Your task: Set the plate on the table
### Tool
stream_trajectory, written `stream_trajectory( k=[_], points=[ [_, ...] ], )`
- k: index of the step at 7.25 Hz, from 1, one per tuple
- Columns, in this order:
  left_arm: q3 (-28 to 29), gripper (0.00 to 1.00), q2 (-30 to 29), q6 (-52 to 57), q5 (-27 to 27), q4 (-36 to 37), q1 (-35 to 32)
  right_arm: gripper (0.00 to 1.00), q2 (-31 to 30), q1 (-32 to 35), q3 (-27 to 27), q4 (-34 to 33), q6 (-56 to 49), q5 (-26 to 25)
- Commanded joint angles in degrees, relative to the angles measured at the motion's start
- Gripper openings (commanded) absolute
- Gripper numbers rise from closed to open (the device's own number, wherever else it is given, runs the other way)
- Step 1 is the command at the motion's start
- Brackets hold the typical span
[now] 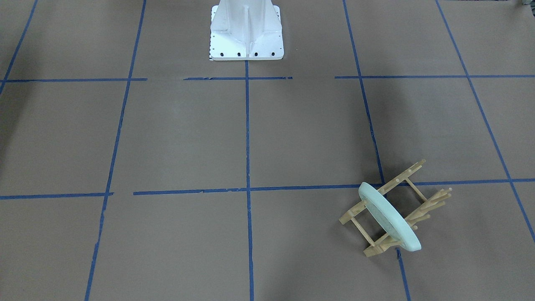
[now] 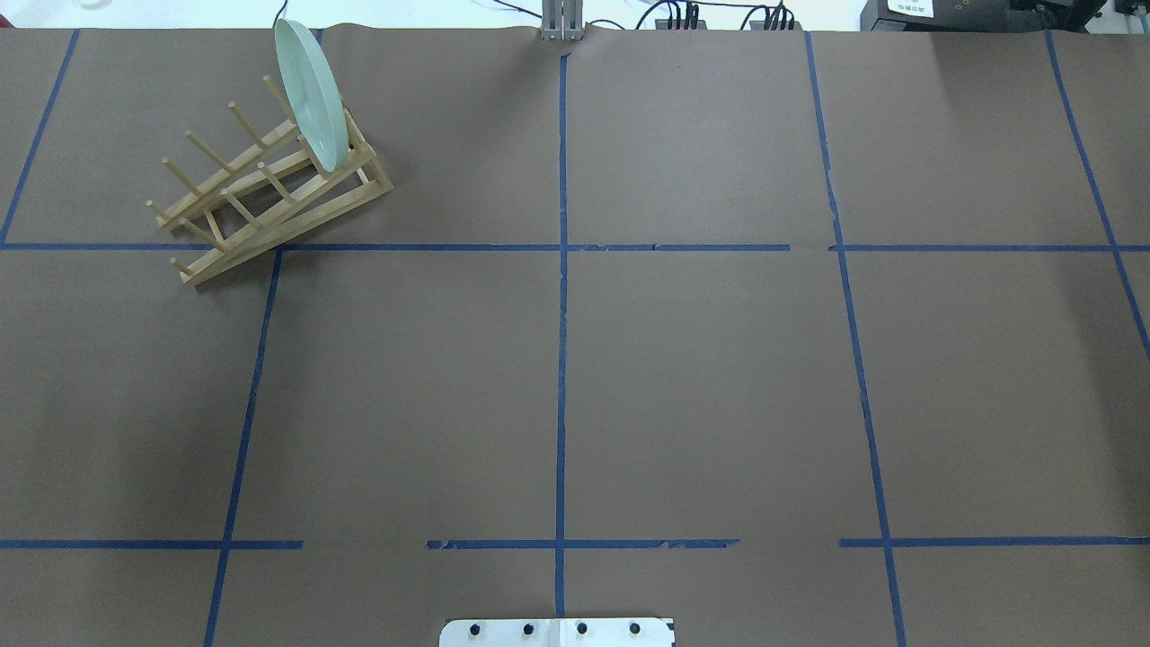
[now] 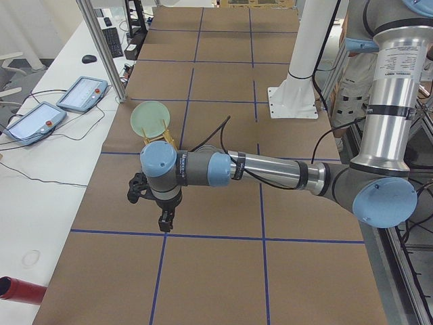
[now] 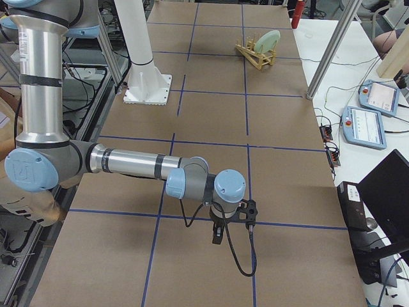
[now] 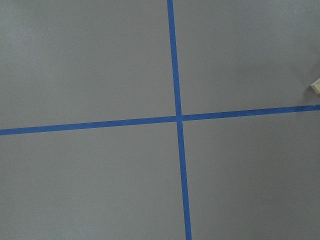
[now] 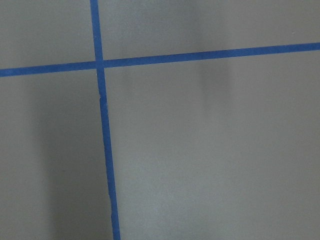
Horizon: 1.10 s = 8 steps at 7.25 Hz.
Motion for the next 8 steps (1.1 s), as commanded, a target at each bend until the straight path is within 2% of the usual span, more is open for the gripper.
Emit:
stream_trajectory(
  k=[1, 2, 4, 5, 6, 7, 8],
  points=[
    [2.9, 1.00, -0.2, -0.1, -0.1, 0.4, 4.4, 1.00, 0.0, 0.0, 0.1, 0.0, 0.0, 0.0],
    [2.9, 1.00, 0.3, -0.2, 1.5, 0.5, 5.1, 1.00, 0.0, 0.0, 0.0, 0.0, -0.1, 0.0],
    [2.3, 1.00, -1.2, -0.9, 16.7, -1.6, 6.2, 1.00, 0.0, 0.0, 0.0, 0.0, -0.1, 0.0],
    [1.6, 1.00, -0.9, -1.1, 15.2, -4.4, 6.2, 1.00, 0.0, 0.0, 0.0, 0.0, 0.0, 0.0],
    [1.3, 1.00, -1.4, -8.5, 4.5, -6.0, 6.2, 1.00, 0.0, 0.0, 0.0, 0.0, -0.1, 0.0],
    [0.3, 1.00, -3.4, -24.9, -5.9, -12.0, 7.9, 1.00, 0.0, 0.0, 0.0, 0.0, 0.0, 0.0],
    [0.2, 1.00, -5.6, -41.6, -7.2, -22.5, 10.2, 1.00, 0.0, 0.0, 0.0, 0.0, 0.0, 0.0]
  ],
)
